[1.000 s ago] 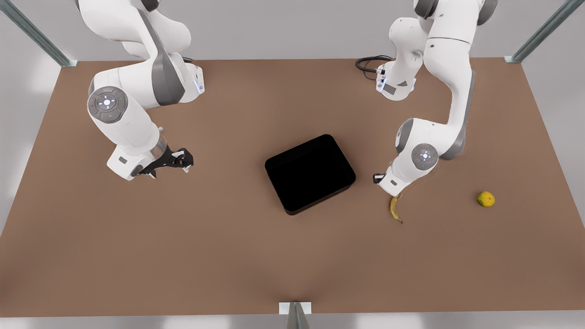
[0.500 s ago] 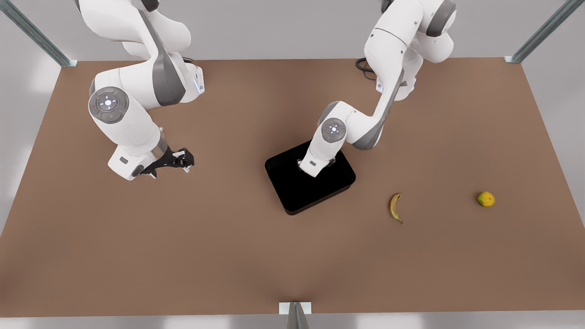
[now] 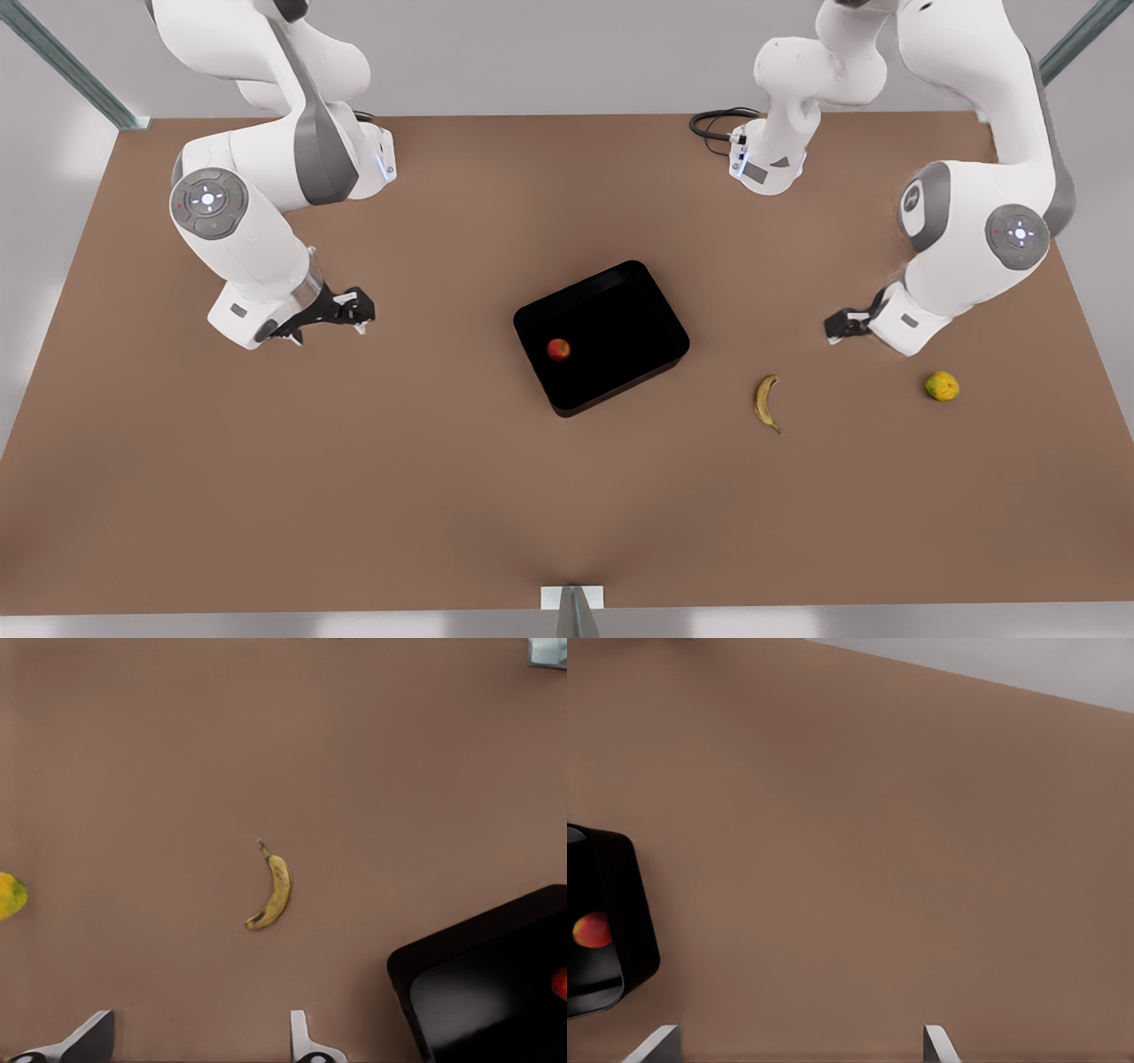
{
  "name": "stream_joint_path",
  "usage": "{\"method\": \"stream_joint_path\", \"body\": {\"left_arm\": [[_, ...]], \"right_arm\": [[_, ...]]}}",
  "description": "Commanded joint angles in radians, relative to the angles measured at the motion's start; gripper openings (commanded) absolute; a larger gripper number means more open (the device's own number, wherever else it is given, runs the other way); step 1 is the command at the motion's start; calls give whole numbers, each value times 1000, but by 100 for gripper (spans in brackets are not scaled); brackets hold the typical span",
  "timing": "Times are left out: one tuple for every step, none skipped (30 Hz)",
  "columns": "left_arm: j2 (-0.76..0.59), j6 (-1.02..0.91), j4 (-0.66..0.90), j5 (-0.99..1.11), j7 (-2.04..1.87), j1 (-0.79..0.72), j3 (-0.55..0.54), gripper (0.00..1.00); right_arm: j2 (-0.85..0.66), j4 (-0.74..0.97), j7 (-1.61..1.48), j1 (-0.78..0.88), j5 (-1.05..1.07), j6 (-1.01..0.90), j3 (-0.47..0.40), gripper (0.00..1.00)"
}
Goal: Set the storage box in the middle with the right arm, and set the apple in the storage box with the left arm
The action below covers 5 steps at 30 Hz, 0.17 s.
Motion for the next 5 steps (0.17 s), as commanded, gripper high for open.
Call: {"method": "stream_joint_path", "body": {"left_arm": [[-9, -15, 2, 82, 3, 15, -8, 100], [-15, -74, 38, 82, 3, 49, -17, 100], [-31, -81, 45, 83, 3, 106, -49, 100], [-41, -108, 57, 80, 5, 129, -55, 100], [-41, -141, 81, 80, 6, 136, -51, 100]], "right_arm": [[0, 0, -2, -1, 0, -1, 0, 100], [-2, 0, -4, -2, 0, -7, -3, 100], [-2, 0, -4, -2, 0, -10, -3, 100], [-3, 2, -4, -2, 0, -8, -5, 100], [-3, 3, -6, -2, 0, -8, -5, 100]]}}
